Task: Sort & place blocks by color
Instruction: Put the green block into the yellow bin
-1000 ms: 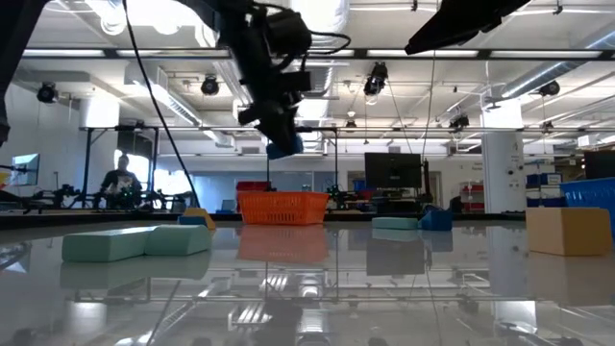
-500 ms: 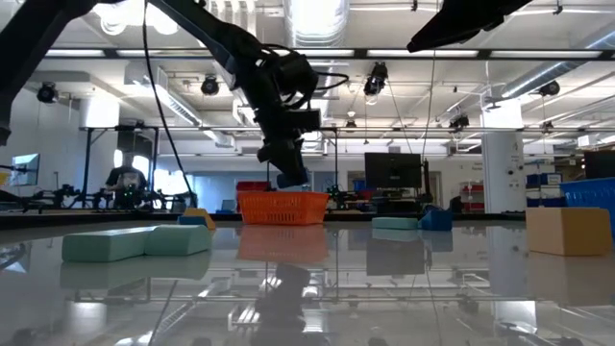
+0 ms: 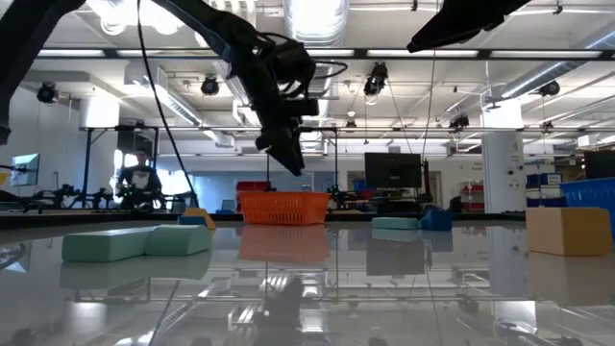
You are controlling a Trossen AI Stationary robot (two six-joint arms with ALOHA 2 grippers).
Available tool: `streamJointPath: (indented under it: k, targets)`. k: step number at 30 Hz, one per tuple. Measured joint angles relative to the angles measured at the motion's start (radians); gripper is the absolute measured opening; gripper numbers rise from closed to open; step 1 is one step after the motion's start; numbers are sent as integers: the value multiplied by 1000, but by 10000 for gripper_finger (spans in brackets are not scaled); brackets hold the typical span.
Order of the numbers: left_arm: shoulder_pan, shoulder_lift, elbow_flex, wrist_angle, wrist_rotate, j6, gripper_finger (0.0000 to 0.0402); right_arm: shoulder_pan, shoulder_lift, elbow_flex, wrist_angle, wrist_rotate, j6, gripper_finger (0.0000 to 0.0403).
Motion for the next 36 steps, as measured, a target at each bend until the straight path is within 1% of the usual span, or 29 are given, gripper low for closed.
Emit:
streamJointPath:
  k: [5,13,17,26,31,36]
  targets:
    - [-78,-91,0,-40,1,-99,201,0,0,0,-1,0,7,217]
    - [-283,-260,-40,-25,-2,-268,202,0,0,0,-1,0,16,217]
    - [-392,-347,-122,51,-31,-355,202,0,0,-2,-1,0,28,217]
    - [-611,-516,-364,271,-185,-568,202,0,5,-4,8,24,94,217]
    - [-681,-582,-500,434,-240,-575,202,-6,17,-4,31,78,192,217]
    - [-692,-639,-615,555,-300,-564,202,-35,27,-4,50,89,342,217]
